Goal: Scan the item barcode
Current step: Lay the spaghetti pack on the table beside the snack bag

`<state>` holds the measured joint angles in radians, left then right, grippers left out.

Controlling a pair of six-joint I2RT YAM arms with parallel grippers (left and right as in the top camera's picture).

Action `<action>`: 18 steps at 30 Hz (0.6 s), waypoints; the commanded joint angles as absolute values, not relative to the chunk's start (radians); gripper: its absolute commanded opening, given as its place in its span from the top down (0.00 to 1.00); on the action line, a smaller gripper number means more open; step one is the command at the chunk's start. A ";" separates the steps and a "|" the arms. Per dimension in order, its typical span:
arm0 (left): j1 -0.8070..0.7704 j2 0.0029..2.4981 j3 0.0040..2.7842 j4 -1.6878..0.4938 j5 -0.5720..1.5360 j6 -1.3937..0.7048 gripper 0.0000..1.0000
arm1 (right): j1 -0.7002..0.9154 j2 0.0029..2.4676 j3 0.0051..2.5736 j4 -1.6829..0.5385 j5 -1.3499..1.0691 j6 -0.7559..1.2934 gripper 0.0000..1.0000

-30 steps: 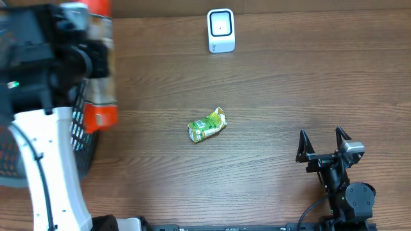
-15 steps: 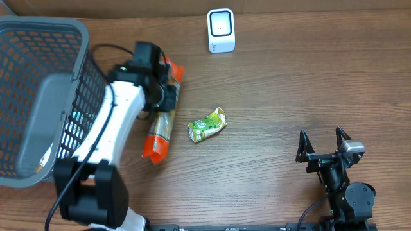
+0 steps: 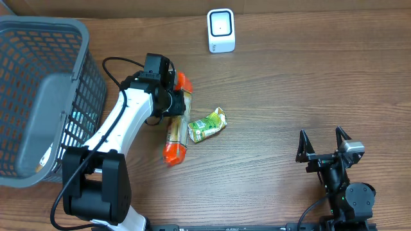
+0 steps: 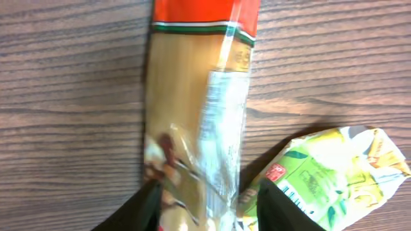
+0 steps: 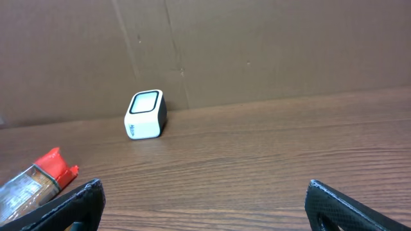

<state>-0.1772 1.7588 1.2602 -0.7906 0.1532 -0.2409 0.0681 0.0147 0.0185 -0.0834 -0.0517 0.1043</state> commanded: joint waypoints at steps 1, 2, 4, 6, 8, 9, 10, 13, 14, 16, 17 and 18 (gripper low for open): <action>-0.179 1.724 1.358 -0.818 0.175 -0.246 0.57 | 0.076 0.003 0.008 -0.079 -0.046 0.107 0.00; -0.176 1.719 1.398 -0.840 0.175 -0.239 0.57 | 0.076 0.003 0.008 -0.079 -0.046 0.107 0.00; -0.169 1.711 1.498 -0.896 0.171 -0.221 0.55 | 0.076 0.003 0.008 -0.079 -0.046 0.107 0.00; -0.159 1.705 1.620 -0.965 0.165 -0.198 0.54 | 0.076 0.003 0.008 -0.079 -0.046 0.107 0.00; -0.147 1.703 1.766 -1.051 0.144 -0.173 0.48 | 0.076 0.003 0.008 -0.080 -0.046 0.107 0.00; -0.140 1.703 1.838 -1.093 0.135 -0.152 0.43 | 0.076 0.003 0.008 -0.080 -0.046 0.107 0.00; -0.132 1.703 1.907 -1.134 0.120 -0.136 0.39 | 0.076 0.003 0.008 -0.080 -0.046 0.107 0.00; -0.084 1.703 2.109 -1.269 0.060 -0.108 0.42 | 0.076 0.003 0.008 -0.079 -0.046 0.107 0.00; -0.065 1.703 2.160 -1.308 0.038 -0.109 0.43 | 0.076 0.003 0.008 -0.079 -0.046 0.107 0.00; -0.007 1.703 2.269 -1.398 -0.012 -0.109 0.44 | 0.076 0.003 0.008 -0.080 -0.046 0.107 0.00; 0.032 1.701 2.314 -1.442 -0.031 -0.112 0.43 | 0.076 0.003 0.008 -0.079 -0.046 0.107 0.00; 0.065 1.699 2.341 -1.471 -0.038 -0.112 0.41 | 0.076 0.003 0.008 -0.080 -0.046 0.107 0.00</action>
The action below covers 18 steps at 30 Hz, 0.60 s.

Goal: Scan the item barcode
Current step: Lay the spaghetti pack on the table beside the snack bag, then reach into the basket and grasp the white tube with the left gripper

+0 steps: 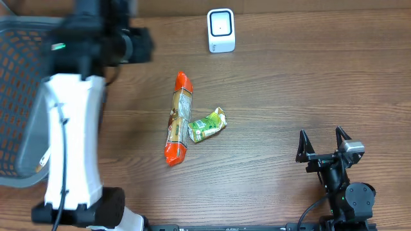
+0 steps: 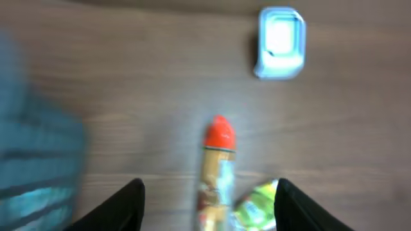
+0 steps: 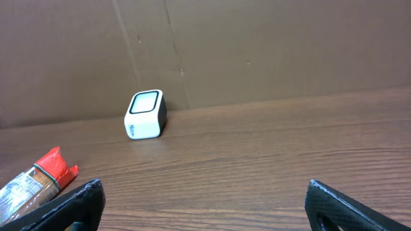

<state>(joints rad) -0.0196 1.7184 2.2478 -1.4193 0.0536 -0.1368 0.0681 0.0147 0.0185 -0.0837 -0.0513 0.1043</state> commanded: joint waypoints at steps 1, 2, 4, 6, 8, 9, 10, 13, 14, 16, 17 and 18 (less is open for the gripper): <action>0.109 1.694 2.366 -1.506 -0.041 -0.112 0.37 | 0.076 0.003 0.008 -0.079 -0.046 0.107 0.00; 0.146 1.691 2.379 -1.530 -0.041 -0.114 0.37 | 0.076 0.003 0.008 -0.079 -0.046 0.107 0.00; 0.247 1.677 2.383 -1.576 -0.041 -0.141 0.35 | 0.076 0.003 0.008 -0.079 -0.046 0.107 0.00; 0.368 1.675 2.380 -1.612 -0.022 -0.173 0.33 | 0.076 0.003 0.008 -0.079 -0.046 0.107 0.00; 0.477 1.675 2.350 -1.626 0.022 -0.183 0.34 | 0.076 0.003 0.008 -0.080 -0.046 0.107 0.00; 0.530 1.675 2.327 -1.627 0.050 -0.183 0.34 | 0.076 0.003 0.008 -0.080 -0.046 0.107 0.00; 0.582 1.675 2.299 -1.625 0.074 -0.179 0.35 | 0.076 0.003 0.008 -0.079 -0.046 0.107 0.00; 0.710 1.675 2.170 -1.573 0.120 -0.178 0.34 | 0.076 0.003 0.008 -0.079 -0.046 0.107 0.00; 0.742 1.675 2.096 -1.530 0.135 -0.163 0.36 | 0.076 0.003 0.008 -0.080 -0.046 0.107 0.00; 0.749 1.675 2.019 -1.492 0.111 -0.144 0.36 | 0.076 0.003 0.008 -0.080 -0.046 0.107 0.00; 0.749 1.675 1.985 -1.480 0.089 -0.140 0.36 | 0.076 0.003 0.008 -0.079 -0.046 0.107 0.00; 0.745 1.675 1.942 -1.460 0.056 -0.132 0.36 | 0.076 0.003 0.008 -0.079 -0.046 0.107 0.00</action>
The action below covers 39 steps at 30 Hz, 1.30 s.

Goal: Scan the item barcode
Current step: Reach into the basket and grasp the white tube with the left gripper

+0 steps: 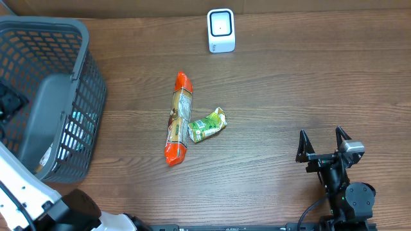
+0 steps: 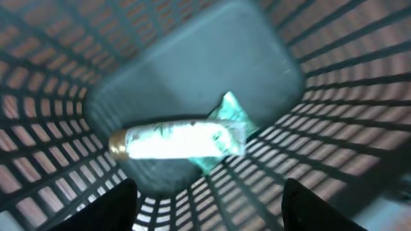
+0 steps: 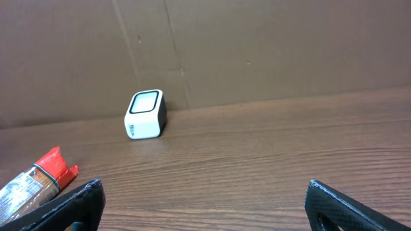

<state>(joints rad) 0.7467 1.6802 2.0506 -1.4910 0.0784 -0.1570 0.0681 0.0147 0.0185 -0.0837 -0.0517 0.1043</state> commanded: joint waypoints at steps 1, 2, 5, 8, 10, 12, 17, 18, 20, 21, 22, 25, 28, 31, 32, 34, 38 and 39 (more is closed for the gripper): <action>0.743 1.675 1.907 -1.440 0.027 -0.125 0.36 | 0.076 0.003 0.008 -0.080 -0.046 0.107 0.00; 0.741 1.675 1.877 -1.422 0.008 -0.113 0.36 | 0.076 0.003 0.008 -0.079 -0.046 0.107 0.00; 0.741 1.675 1.784 -1.364 -0.010 -0.057 0.37 | 0.076 0.003 0.008 -0.079 -0.046 0.107 0.00; 0.741 1.675 1.709 -1.311 -0.011 0.009 0.38 | 0.076 0.003 0.008 -0.080 -0.046 0.107 0.00; 0.741 1.675 1.668 -1.277 -0.011 0.062 0.38 | 0.076 0.003 0.008 -0.080 -0.046 0.107 0.00; 0.741 1.676 1.626 -1.241 -0.011 0.128 0.36 | 0.076 0.003 0.008 -0.080 -0.046 0.107 0.00; 0.741 1.680 1.504 -1.168 -0.008 0.327 0.15 | 0.076 0.003 0.008 -0.079 -0.046 0.107 0.00; 0.741 1.680 1.481 -1.158 -0.008 0.359 0.12 | 0.076 0.003 0.008 -0.079 -0.046 0.107 0.00; 0.741 1.680 1.438 -1.139 -0.008 0.420 0.12 | 0.076 0.003 0.008 -0.079 -0.045 0.107 0.00; 0.741 1.680 1.420 -1.132 -0.008 0.446 0.12 | 0.076 0.003 0.008 -0.079 -0.046 0.107 0.00; 0.741 1.680 1.402 -1.118 -0.008 0.461 0.12 | 0.076 0.003 0.008 -0.079 -0.046 0.107 0.00; 0.741 1.680 1.353 -1.059 -0.012 0.507 0.15 | 0.076 0.003 0.008 -0.079 -0.046 0.107 0.00; 0.742 1.680 1.314 -0.983 -0.014 0.537 0.20 | 0.076 0.003 0.008 -0.080 -0.046 0.107 0.00; 0.742 1.680 1.275 -0.902 -0.038 0.540 0.25 | 0.076 0.003 0.008 -0.079 -0.046 0.107 0.00; 0.742 1.680 1.265 -0.883 -0.037 0.543 0.27 | 0.076 0.003 0.008 -0.079 -0.046 0.107 0.00; 0.741 1.680 1.234 -0.833 -0.037 0.543 0.29 | 0.076 0.003 0.008 -0.079 -0.046 0.107 0.00; 0.741 1.680 1.185 -0.781 -0.041 0.585 0.32 | 0.076 0.003 0.008 -0.079 -0.046 0.107 0.00; 0.741 1.680 1.172 -0.770 -0.041 0.599 0.32 | 0.076 0.003 0.008 -0.079 -0.046 0.107 0.00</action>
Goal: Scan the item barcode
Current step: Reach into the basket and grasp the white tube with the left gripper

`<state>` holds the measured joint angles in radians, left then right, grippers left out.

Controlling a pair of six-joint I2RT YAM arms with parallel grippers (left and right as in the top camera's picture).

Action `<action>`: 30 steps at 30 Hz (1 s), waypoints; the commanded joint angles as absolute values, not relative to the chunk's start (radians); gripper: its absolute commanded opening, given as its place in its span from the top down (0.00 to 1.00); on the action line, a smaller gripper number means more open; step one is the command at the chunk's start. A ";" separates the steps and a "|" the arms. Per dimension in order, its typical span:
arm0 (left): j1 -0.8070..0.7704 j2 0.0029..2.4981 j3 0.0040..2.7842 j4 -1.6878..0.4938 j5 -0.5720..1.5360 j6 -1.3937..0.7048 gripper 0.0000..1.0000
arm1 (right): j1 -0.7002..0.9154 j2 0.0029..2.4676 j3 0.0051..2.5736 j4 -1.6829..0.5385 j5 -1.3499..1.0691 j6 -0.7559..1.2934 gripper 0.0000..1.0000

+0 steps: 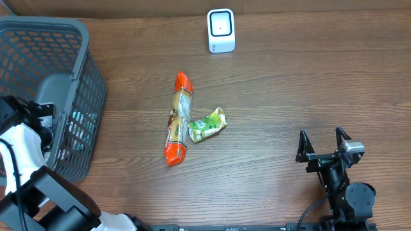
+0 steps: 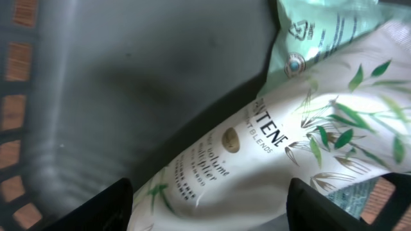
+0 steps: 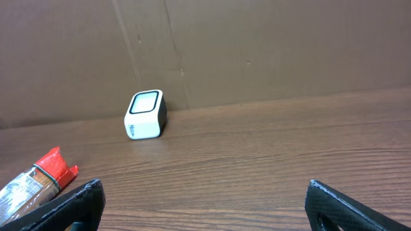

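My left gripper [image 2: 209,215] is down inside the grey mesh basket [image 1: 83,70], open. Its two fingertips stand either side of a white Pantene pouch [image 2: 276,147] with a green leaf print, seen very close. A mint-green packet [image 2: 334,25] lies against the pouch. The white barcode scanner [image 1: 221,30] stands at the table's far edge. My right gripper [image 3: 209,205] rests open and empty near the front right of the table [image 1: 308,83], facing the scanner [image 3: 146,115].
A long pasta pack with orange ends [image 1: 178,119] and a small green packet [image 1: 207,125] lie touching in the middle of the table. The pasta pack's end [image 3: 38,176] shows in the right wrist view. A cardboard wall [image 3: 257,45] backs the table.
My left gripper was higher above the basket with the whole pouch in sight; now it is low inside, with the pouch filling the view between its open fingers. The right arm is unchanged.
My left gripper was open, low over the pasta pack on the table. Then it was raised and nearer the basket, the pasta pack left lying. Then it looked down into the basket, and now it is down at the Pantene pouch.
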<state>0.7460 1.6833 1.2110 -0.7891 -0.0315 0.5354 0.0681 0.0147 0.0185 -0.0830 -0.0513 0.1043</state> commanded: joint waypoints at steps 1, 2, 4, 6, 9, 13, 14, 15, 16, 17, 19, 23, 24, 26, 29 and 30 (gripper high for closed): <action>0.741 1.680 1.160 -0.759 -0.041 0.611 0.32 | 0.076 0.003 0.008 -0.079 -0.046 0.107 0.00; 0.741 1.680 1.150 -0.748 -0.041 0.619 0.31 | 0.076 0.003 0.008 -0.079 -0.046 0.107 0.00; 0.741 1.680 1.134 -0.725 -0.039 0.625 0.32 | 0.076 0.003 0.008 -0.079 -0.046 0.107 0.00; 0.739 1.680 1.121 -0.708 -0.040 0.625 0.31 | 0.076 0.003 0.008 -0.079 -0.046 0.107 0.00; 0.741 1.680 1.099 -0.682 -0.041 0.625 0.32 | 0.076 0.003 0.008 -0.079 -0.046 0.107 0.00; 0.741 1.680 1.055 -0.645 -0.035 0.625 0.33 | 0.076 0.003 0.008 -0.079 -0.046 0.107 0.00; 0.741 1.681 1.045 -0.639 -0.032 0.625 0.33 | 0.076 0.003 0.008 -0.080 -0.046 0.107 0.00; 0.741 1.681 1.036 -0.630 -0.032 0.625 0.33 | 0.076 0.003 0.008 -0.079 -0.046 0.107 0.00; 0.741 1.681 1.028 -0.622 -0.032 0.625 0.33 | 0.076 0.003 0.008 -0.079 -0.046 0.107 0.00; 0.741 1.681 1.020 -0.615 -0.032 0.624 0.33 | 0.076 0.003 0.008 -0.079 -0.046 0.107 0.00; 0.741 1.681 1.010 -0.605 -0.031 0.621 0.33 | 0.076 0.003 0.008 -0.080 -0.046 0.107 0.00; 0.740 1.681 1.003 -0.599 -0.014 0.621 0.49 | 0.076 0.003 0.008 -0.079 -0.046 0.107 0.00; 0.740 1.681 1.003 -0.596 -0.006 0.621 0.61 | 0.076 0.003 0.008 -0.080 -0.046 0.107 0.00; 0.737 1.681 1.003 -0.594 -0.003 0.621 0.92 | 0.076 0.003 0.008 -0.079 -0.046 0.107 0.00; 0.737 1.681 1.005 -0.598 -0.004 0.621 0.96 | 0.076 0.003 0.008 -0.080 -0.046 0.107 0.00; 0.737 1.681 1.009 -0.602 -0.009 0.620 0.96 | 0.076 0.003 0.008 -0.079 -0.046 0.107 0.00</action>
